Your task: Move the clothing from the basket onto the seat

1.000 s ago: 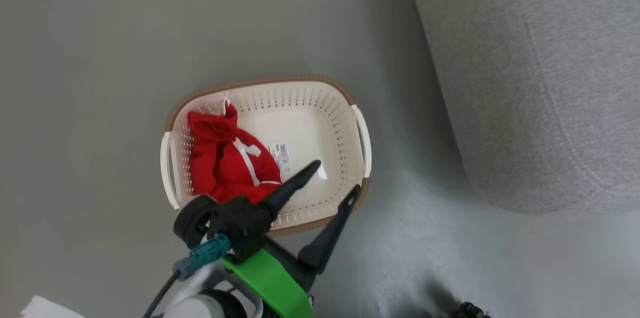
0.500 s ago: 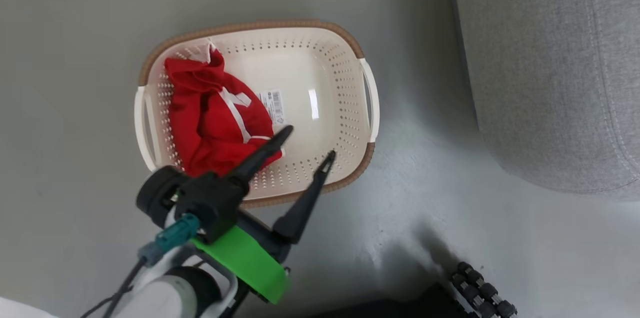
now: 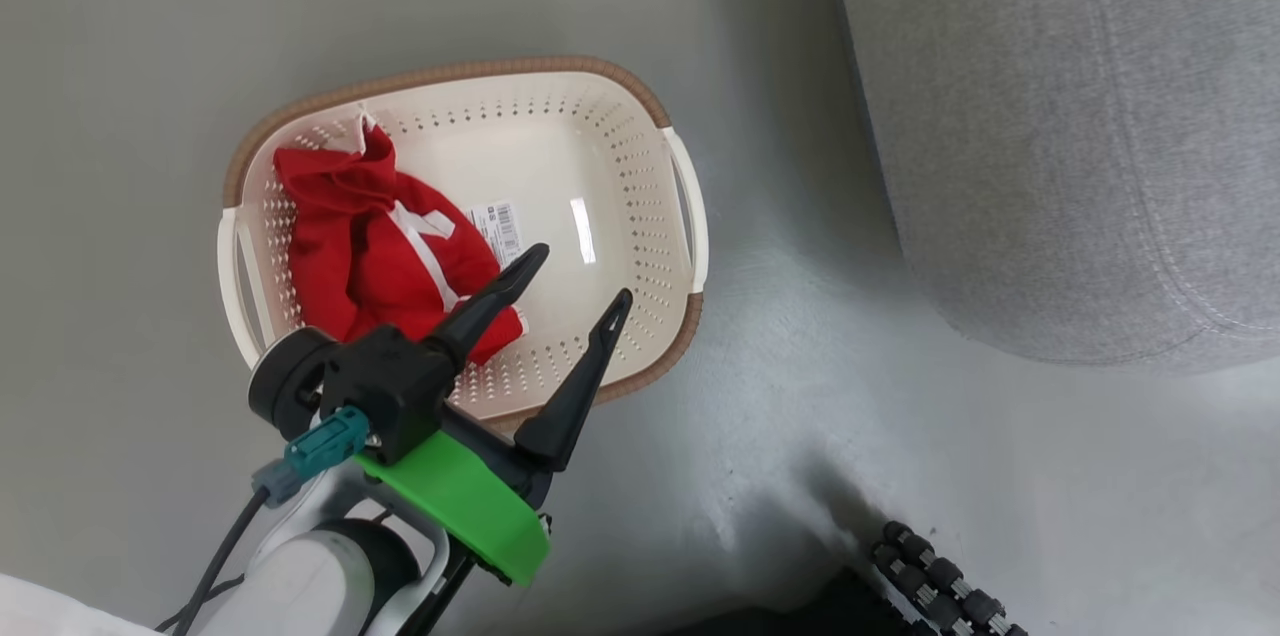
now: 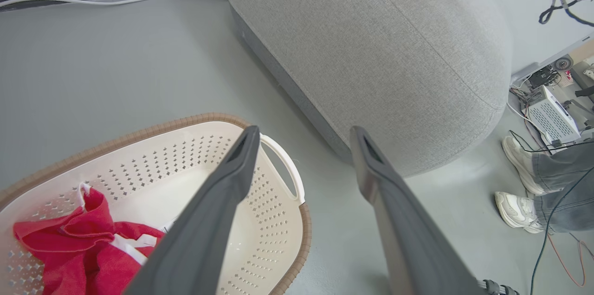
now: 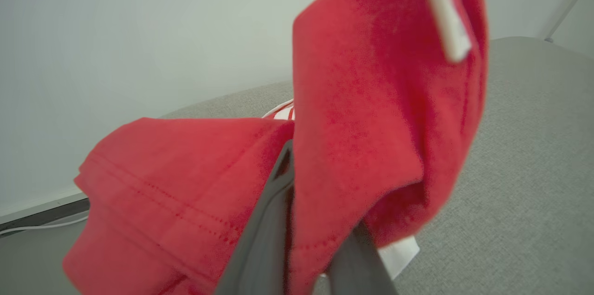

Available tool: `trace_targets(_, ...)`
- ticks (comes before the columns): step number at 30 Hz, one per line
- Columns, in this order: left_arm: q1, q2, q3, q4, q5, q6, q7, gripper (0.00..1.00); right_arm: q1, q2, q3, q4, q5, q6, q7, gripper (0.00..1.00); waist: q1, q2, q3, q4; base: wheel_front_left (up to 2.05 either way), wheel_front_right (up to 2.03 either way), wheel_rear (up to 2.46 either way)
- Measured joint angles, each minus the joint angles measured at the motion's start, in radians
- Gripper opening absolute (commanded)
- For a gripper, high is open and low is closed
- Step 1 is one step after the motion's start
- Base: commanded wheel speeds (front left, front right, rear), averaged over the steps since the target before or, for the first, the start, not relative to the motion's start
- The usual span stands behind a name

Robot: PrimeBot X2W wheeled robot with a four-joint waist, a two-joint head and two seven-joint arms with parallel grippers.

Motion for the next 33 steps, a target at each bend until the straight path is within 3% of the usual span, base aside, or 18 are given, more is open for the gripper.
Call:
trace_targets(10, 0.0, -0.037, -0.001, 0.055, -0.053, -0.022, -0.062, 1.0, 0.034, 0.001, 0.035, 0.034, -0.024, 0.018, 0.0, 1.0, 0.0, 0.0, -0.117, -0.023, 0.0, 0.0, 0.0)
trace_targets(19, 0.035, -0.06, 0.017, 0.106, -0.083, -0.023, -0.119, 1.0, 0.208, -0.026, 0.03, 0.072, -0.02, 0.019, 0.002, 1.0, -0.0002, 0.0, -0.24, -0.046, 0.0, 0.0, 0.0)
trace_targets(30, 0.095, -0.085, 0.057, 0.179, -0.127, -0.022, -0.195, 1.0, 0.338, 0.051, 0.056, -0.074, -0.027, 0.053, -0.119, 1.0, -0.0002, 0.0, -0.381, -0.063, 0.0, 0.0, 0.0)
trace_targets(33, 0.123, -0.095, 0.065, 0.205, -0.139, -0.021, -0.215, 1.0, 0.397, 0.086, 0.091, -0.125, -0.029, 0.083, -0.124, 1.0, -0.0002, 0.0, -0.424, -0.057, 0.0, 0.0, 0.0)
